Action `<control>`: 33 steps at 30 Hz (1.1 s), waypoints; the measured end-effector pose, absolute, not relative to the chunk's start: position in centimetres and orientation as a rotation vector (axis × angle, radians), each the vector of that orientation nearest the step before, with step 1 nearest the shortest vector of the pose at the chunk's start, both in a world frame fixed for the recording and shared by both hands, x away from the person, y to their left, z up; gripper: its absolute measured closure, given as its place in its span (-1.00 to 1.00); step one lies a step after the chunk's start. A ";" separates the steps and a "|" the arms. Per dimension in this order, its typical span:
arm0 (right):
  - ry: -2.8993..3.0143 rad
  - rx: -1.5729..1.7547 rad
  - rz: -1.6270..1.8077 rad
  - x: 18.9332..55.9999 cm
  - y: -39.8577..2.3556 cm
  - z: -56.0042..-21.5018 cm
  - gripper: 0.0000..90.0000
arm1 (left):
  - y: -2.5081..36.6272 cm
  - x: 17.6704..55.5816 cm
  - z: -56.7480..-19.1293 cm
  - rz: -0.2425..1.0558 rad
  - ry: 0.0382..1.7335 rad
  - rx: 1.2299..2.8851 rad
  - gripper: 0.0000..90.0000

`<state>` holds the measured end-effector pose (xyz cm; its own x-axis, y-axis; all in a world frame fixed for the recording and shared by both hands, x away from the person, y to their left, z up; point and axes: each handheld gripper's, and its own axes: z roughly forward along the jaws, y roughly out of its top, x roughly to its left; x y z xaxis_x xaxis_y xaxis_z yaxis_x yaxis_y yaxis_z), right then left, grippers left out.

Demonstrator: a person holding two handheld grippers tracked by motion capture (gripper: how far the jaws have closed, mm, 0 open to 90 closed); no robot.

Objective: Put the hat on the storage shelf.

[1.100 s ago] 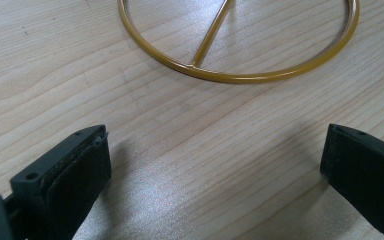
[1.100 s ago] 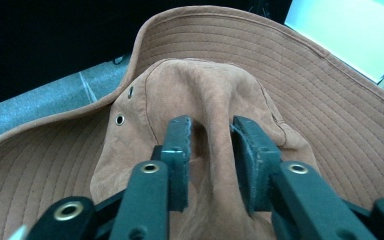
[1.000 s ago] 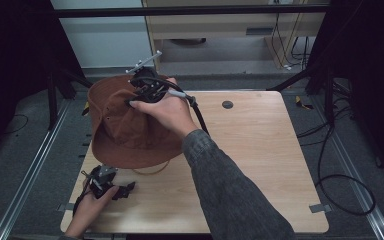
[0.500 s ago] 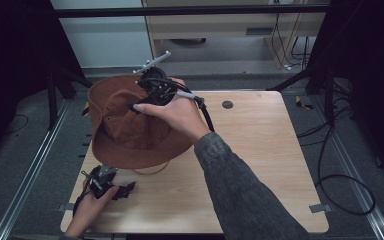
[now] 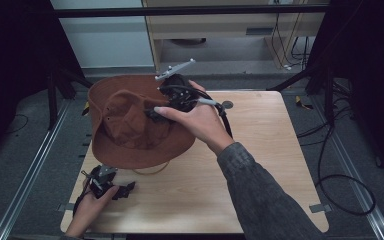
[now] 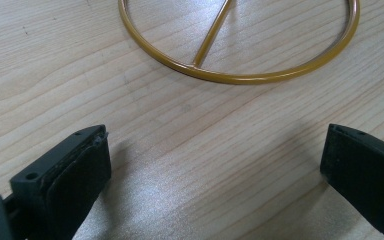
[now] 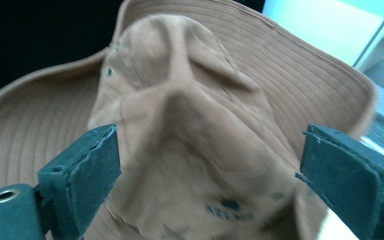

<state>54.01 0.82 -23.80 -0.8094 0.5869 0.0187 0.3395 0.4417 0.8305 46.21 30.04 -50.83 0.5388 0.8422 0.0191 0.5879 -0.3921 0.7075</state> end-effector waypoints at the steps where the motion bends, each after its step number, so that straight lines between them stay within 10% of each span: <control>1: 2.420 0.800 1.299 54.0 0.5 -23.8 -0.83 | 30.1 46.2 -50.8 0.498 1.149 2.127 -1.00; 33: 2.226 1.002 1.260 50.8 -15.3 -28.5 -0.67 | 30.0 46.1 -50.9 0.501 1.157 2.114 -1.00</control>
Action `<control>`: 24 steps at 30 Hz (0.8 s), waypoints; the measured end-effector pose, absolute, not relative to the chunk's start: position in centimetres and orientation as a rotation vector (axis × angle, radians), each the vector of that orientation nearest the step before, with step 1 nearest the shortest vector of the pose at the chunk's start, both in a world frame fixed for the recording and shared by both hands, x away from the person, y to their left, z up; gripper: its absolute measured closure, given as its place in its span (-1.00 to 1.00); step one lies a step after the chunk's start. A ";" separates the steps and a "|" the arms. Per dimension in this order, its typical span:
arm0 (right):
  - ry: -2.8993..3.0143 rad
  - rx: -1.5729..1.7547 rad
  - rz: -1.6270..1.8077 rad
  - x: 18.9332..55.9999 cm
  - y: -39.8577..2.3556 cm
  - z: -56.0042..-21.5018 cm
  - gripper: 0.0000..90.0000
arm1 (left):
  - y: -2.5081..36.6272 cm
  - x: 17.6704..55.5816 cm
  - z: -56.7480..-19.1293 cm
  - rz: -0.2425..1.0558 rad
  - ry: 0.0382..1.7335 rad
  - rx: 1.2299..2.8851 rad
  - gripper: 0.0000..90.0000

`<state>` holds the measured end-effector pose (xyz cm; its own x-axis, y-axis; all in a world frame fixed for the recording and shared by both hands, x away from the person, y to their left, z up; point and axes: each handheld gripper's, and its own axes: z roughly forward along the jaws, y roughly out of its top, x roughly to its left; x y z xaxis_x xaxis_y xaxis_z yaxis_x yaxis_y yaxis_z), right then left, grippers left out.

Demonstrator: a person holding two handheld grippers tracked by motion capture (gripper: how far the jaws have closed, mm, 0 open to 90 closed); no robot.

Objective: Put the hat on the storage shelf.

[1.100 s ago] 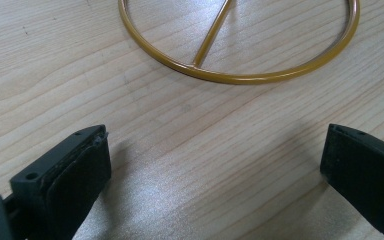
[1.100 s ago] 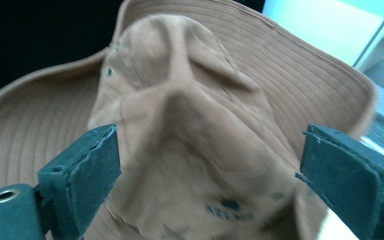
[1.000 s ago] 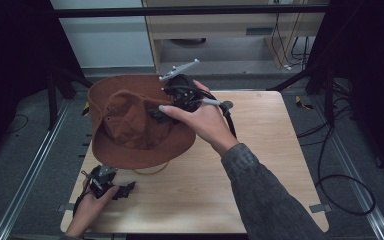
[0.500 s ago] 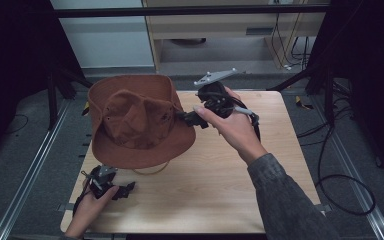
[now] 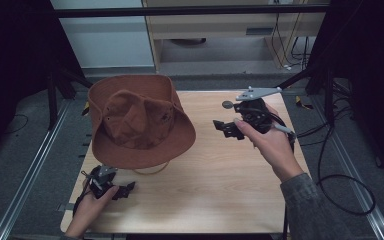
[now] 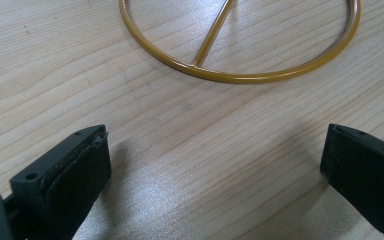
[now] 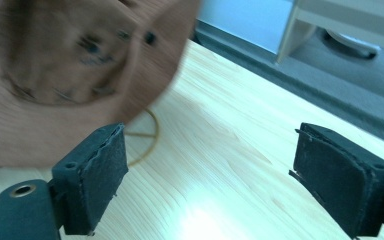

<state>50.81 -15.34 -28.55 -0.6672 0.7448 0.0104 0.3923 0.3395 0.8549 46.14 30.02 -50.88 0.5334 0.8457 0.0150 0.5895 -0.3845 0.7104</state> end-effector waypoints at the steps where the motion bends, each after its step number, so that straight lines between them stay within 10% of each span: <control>1: 2.223 1.017 1.249 50.8 -16.0 -29.0 -0.66 | 30.0 46.1 -50.9 0.501 1.158 2.112 -1.00; 24: 2.177 1.144 1.083 50.2 -22.0 -38.5 -0.60 | 30.0 46.1 -50.9 0.501 1.157 2.114 -1.00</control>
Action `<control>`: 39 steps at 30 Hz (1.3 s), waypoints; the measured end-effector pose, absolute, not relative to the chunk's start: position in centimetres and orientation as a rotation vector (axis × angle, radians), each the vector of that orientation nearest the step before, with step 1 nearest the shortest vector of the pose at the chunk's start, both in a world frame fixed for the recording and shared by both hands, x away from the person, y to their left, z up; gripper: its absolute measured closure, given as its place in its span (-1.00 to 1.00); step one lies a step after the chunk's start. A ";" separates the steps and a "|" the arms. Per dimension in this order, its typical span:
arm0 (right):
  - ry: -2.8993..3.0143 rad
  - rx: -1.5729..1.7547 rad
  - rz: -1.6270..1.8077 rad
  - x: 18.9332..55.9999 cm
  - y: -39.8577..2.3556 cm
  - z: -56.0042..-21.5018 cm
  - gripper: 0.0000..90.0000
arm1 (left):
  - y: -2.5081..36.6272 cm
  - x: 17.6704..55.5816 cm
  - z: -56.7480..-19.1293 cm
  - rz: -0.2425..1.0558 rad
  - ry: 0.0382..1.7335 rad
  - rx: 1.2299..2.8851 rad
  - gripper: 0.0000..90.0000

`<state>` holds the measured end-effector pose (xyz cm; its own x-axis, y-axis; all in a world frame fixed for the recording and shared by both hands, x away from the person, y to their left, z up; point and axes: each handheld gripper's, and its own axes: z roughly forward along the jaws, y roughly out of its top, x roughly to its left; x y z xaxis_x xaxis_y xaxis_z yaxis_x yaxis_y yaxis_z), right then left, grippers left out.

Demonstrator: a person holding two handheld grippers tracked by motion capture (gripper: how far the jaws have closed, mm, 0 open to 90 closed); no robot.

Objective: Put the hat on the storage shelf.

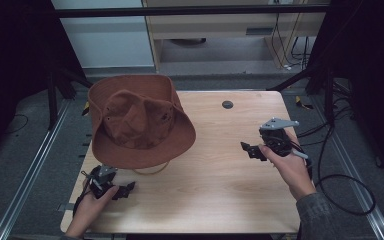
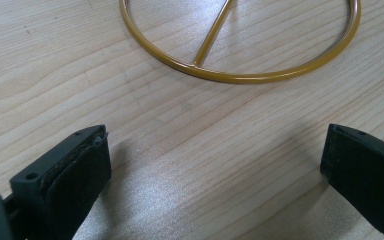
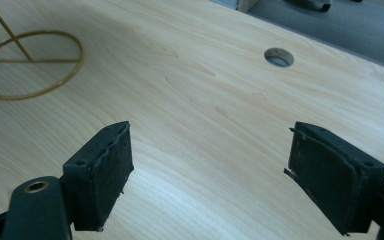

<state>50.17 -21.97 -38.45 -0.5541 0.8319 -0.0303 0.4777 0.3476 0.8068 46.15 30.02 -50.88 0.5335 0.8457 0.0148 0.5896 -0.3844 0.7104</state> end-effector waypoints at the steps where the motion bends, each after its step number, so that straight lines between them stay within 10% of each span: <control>1: 2.172 1.145 1.082 50.0 -22.1 -38.8 -0.60 | 30.0 46.1 -50.9 0.501 1.157 2.113 -1.00; 39: 2.144 1.372 0.921 49.7 -22.5 -51.0 -0.82 | 30.0 46.1 -50.9 0.503 1.158 2.115 -1.00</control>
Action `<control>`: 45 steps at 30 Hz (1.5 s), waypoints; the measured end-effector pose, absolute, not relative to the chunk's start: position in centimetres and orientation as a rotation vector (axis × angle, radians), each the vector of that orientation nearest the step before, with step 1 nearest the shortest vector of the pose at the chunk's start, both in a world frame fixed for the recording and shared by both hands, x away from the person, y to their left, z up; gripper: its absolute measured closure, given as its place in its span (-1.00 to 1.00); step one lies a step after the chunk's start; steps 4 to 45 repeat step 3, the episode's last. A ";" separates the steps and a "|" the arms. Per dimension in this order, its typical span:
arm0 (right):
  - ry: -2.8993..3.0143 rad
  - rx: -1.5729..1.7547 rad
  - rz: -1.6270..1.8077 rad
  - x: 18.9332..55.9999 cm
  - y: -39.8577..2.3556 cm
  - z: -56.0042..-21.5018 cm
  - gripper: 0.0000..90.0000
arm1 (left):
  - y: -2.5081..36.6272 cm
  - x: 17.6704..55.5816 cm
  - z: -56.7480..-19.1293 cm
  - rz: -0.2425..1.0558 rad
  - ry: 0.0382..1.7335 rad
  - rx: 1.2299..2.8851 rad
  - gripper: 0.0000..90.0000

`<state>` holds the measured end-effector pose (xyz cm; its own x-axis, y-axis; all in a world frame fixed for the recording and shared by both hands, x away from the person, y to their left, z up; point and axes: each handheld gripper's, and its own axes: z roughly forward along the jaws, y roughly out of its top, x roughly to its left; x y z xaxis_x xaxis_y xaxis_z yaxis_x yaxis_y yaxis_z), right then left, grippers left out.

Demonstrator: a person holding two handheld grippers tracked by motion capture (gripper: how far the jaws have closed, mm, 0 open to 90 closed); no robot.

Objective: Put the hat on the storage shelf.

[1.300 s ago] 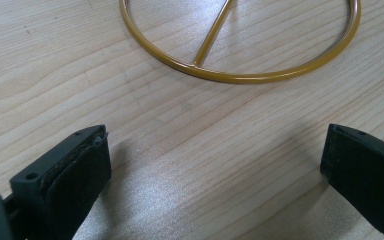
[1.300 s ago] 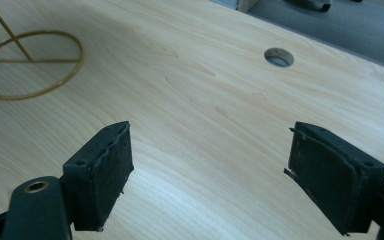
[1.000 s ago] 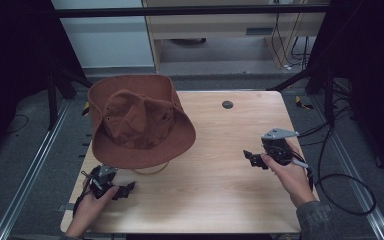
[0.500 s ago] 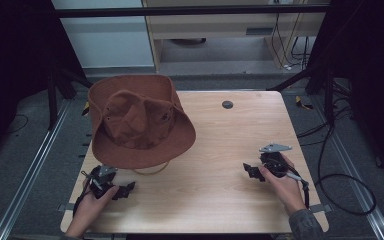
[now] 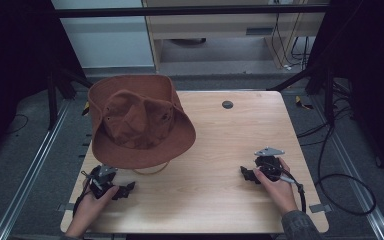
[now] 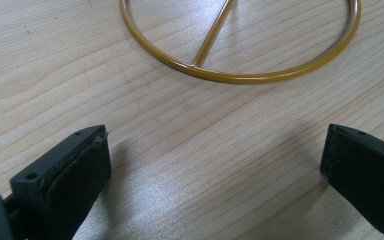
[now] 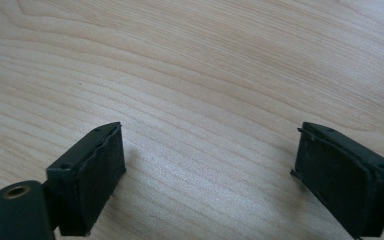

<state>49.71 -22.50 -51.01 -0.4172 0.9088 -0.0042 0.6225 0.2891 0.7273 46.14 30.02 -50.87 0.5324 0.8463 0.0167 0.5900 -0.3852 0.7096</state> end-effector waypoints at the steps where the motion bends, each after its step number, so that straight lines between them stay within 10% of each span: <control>1: 2.144 1.372 0.921 49.7 -22.5 -51.0 -0.82 | 30.0 46.1 -50.9 0.503 1.159 2.115 -1.00; 45: 2.133 1.368 0.930 49.7 -22.4 -51.2 -0.84 | 30.0 46.1 -50.9 0.503 1.159 2.114 -1.00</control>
